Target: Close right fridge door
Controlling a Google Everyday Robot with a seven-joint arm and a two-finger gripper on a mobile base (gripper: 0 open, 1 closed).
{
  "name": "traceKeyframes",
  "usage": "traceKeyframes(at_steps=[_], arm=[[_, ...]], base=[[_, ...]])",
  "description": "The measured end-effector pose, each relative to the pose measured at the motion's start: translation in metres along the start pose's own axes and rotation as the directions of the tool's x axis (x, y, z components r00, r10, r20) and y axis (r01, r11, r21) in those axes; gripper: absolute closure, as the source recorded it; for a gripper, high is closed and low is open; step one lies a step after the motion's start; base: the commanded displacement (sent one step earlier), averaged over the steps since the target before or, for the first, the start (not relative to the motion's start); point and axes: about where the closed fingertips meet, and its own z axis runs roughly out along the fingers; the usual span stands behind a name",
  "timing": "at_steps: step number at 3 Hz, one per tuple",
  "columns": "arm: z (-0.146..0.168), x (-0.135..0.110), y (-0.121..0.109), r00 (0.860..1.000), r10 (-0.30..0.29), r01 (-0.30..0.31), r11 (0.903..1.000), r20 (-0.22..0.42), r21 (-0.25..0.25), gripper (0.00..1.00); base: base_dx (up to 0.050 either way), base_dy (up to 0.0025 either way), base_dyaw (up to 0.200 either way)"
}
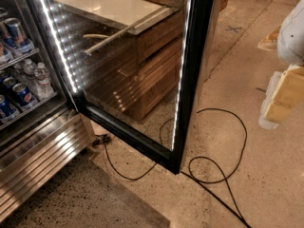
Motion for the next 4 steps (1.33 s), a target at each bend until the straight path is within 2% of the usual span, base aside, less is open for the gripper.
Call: traceKeyframes(at_steps=[2, 3, 4], arm=[[0.000, 0.000, 0.000, 1.000, 0.000, 0.000, 1.0000, 0.000, 0.000, 0.00], [0.000, 0.000, 0.000, 1.000, 0.000, 0.000, 1.0000, 0.000, 0.000, 0.00], [0.001, 0.003, -0.027, 0.999, 0.042, -0.042, 0.9990, 0.001, -0.012, 0.00]], base=[[0.049, -0.00001, 0.000], [0.000, 0.00000, 0.000], [0.000, 0.00000, 0.000]])
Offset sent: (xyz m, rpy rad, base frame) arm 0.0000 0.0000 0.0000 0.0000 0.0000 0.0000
